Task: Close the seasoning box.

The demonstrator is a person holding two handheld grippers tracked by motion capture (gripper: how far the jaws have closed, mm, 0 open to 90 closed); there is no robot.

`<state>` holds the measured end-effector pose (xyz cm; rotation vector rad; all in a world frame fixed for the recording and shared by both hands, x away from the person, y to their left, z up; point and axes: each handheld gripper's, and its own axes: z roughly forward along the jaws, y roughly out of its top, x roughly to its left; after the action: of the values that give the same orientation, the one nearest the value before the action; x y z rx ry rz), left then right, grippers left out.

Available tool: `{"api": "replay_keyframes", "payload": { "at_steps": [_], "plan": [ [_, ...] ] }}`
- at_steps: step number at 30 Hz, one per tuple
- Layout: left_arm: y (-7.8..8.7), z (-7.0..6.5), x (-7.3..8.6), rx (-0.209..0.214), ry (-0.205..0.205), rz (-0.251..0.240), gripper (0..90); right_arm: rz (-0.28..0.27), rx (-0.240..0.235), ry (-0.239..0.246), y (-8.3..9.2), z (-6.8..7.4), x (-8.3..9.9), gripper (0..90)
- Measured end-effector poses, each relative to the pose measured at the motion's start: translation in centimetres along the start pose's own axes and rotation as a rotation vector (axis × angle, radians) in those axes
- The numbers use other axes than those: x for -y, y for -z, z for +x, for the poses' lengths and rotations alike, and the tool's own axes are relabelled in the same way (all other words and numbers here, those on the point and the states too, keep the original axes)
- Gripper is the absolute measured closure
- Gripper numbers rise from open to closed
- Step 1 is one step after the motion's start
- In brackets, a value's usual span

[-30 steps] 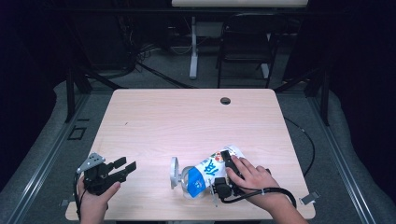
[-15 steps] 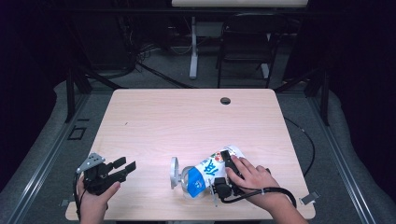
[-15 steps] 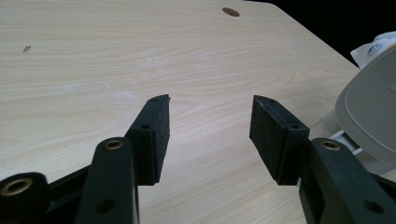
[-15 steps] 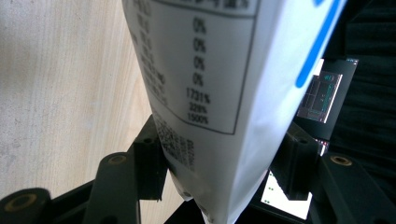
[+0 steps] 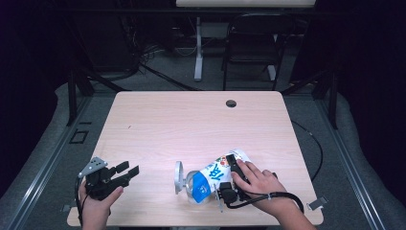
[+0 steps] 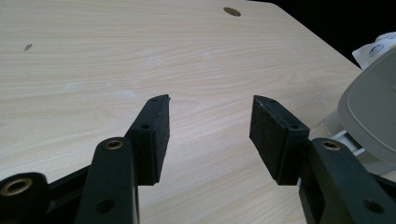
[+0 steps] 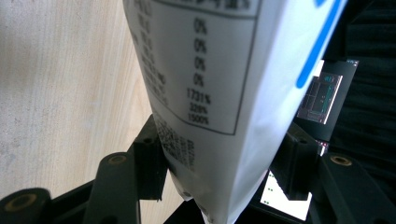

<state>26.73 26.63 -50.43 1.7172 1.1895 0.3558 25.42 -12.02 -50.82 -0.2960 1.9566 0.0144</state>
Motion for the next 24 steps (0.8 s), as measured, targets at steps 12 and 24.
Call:
{"api": "replay_keyframes", "payload": {
  "at_steps": [12,24],
  "plan": [
    [0.06,0.02,-0.02,-0.001,0.002,-0.004,48.4,0.014,0.0,0.024,0.1,-0.1,-0.1,45.0],
    [0.08,0.07,-0.01,-0.003,0.004,-0.007,48.4,0.009,-0.002,0.018,0.04,-0.05,-0.1,45.0]
  ]
}}
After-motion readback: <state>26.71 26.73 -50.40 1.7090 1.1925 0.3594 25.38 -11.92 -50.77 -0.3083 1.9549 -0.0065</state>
